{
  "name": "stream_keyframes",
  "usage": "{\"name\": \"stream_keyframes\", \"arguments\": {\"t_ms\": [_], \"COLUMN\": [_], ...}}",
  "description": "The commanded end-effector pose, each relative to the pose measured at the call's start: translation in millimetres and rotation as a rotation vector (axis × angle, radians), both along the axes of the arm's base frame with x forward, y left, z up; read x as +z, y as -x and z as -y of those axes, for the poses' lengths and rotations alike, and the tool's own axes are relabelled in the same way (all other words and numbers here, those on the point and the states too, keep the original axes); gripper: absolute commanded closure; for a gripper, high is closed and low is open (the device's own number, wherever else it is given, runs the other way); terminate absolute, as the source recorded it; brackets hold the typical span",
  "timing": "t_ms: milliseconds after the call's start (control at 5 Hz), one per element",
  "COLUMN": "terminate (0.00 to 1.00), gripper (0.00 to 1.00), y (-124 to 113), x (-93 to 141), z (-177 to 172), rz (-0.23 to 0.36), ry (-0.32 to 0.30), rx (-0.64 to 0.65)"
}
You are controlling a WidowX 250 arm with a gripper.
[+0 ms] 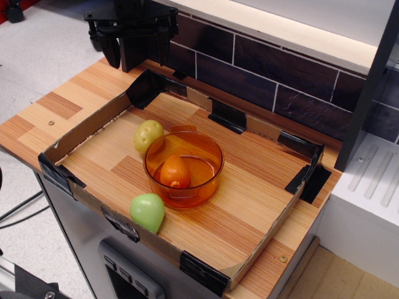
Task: Take carrot out of pot
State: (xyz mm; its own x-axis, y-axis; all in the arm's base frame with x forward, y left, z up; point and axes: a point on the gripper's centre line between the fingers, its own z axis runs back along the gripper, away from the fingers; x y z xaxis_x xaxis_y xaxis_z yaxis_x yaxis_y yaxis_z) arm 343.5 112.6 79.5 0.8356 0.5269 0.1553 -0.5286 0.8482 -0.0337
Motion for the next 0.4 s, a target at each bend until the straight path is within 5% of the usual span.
{"name": "stream_keyframes", "arguments": {"t_ms": [0,200], "terminate": [0.00,0.00], "gripper": [0.00,0.00], "y": [0.0,3.9], "x": [0.0,6.4], "z": [0.0,8.4], "rz": [0.000,-0.014], "ry": [0.000,0.033], "rx": [0.000,0.029]}}
